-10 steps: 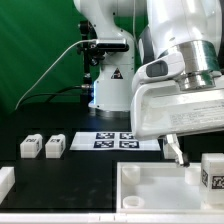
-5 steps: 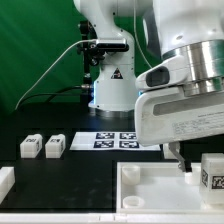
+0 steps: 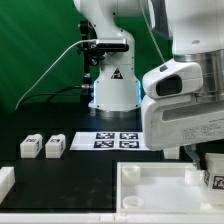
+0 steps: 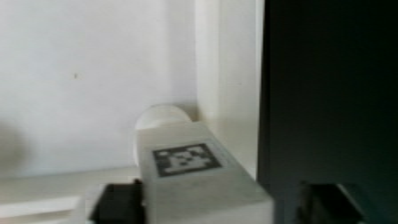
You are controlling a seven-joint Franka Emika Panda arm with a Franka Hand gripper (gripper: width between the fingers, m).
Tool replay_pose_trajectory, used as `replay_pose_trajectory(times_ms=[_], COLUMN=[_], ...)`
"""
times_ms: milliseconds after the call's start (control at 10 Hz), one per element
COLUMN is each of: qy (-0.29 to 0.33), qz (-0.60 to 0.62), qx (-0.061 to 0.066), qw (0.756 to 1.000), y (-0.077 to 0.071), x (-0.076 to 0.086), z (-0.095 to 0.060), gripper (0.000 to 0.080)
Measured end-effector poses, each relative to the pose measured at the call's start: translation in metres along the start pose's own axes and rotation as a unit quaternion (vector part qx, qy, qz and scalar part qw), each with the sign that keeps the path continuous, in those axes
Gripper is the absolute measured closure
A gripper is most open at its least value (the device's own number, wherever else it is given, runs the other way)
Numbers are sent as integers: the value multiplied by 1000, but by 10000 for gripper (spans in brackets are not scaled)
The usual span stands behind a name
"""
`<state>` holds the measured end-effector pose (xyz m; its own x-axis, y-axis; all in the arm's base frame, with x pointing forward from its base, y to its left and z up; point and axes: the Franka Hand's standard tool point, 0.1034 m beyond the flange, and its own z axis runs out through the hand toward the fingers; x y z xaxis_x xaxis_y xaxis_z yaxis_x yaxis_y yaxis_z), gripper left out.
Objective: Assemble one leg
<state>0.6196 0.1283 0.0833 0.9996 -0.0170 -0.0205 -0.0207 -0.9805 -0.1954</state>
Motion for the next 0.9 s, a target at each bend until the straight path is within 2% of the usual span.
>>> replay_pose_trajectory(times_ms=[100, 500, 600, 800, 900], qy=[0, 1, 2, 17, 19], qz=[1, 14, 29, 166, 253], qx=[0, 1, 7, 43, 60], qw=[1000, 1000, 1000, 985, 965], y=[1, 2, 10, 19, 20], x=[0, 1, 2, 5, 7], z=[0, 0, -2, -3, -3], gripper=[481, 481, 481, 481, 479])
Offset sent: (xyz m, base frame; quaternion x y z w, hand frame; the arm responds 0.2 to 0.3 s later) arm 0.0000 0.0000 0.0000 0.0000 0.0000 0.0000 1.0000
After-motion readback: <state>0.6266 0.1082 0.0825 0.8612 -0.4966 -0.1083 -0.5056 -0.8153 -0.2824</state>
